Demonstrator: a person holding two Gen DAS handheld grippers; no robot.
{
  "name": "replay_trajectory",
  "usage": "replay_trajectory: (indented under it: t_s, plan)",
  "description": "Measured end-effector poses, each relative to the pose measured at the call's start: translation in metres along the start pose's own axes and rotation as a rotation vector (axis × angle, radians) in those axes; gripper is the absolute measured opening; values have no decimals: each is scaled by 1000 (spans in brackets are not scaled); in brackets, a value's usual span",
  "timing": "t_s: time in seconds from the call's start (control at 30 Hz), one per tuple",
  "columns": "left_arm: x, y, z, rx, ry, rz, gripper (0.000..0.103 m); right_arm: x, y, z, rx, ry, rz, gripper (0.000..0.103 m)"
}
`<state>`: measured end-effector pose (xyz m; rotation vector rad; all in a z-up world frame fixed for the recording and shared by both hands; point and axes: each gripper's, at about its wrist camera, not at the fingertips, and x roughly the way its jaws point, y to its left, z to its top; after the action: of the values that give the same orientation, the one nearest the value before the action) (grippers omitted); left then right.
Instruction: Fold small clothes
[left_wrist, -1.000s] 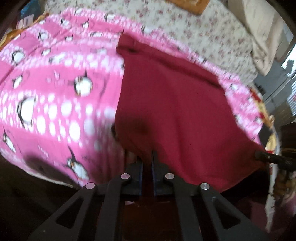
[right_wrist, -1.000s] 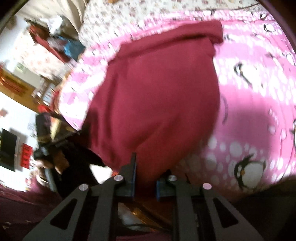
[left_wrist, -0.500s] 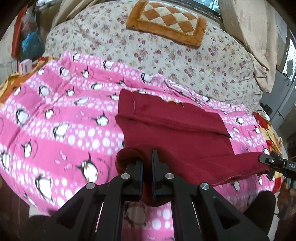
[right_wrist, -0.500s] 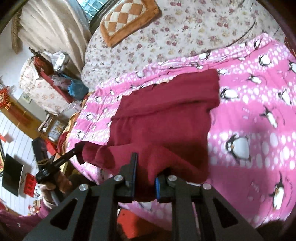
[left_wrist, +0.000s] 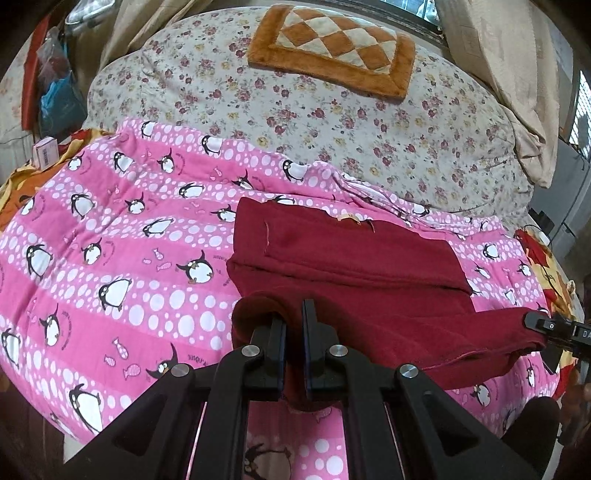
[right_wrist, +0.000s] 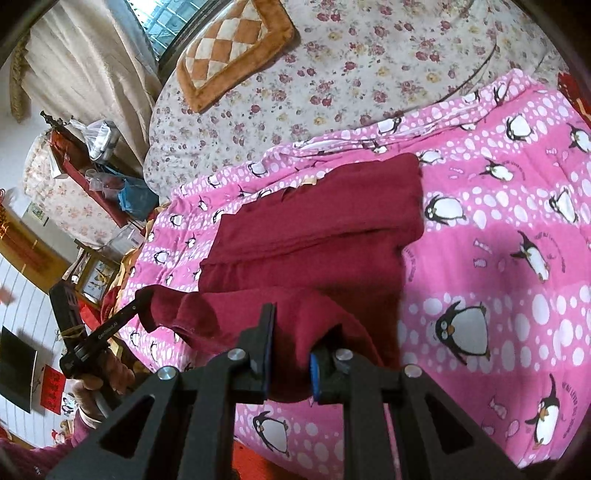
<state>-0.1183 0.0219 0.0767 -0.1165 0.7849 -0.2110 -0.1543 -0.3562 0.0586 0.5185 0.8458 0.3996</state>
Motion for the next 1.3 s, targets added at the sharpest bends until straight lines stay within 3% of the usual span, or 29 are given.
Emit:
replay_trajectory:
  t_s: [0.43,0.83,1.03,1.13,1.2,1.23,1.27,1.3]
  plan:
    - [40,5,47,-36,-3,6,0,23,5,53,-21,-51,-58,15]
    - [133,7,96,-53,60,47,0,92,-28,123,20,-31,-139,15]
    - [186,21,108,-101,139,26,0,142,-57,148,63,-2,-164,16]
    - [200,30,113,-146,158,-16,0,161,-76,155,147,44,-167,21]
    - [198,37,118,-177,166,-62,0,152,-84,158,209,17,-114,28]
    - [195,38,119,-182,160,-74,0,142,-82,159,212,-30,-112,34]
    - [189,39,120,-176,151,-79,0,132,-80,160,203,-72,-126,54]
    - [186,40,121,-170,145,-77,4,120,-76,159,186,-112,-140,67]
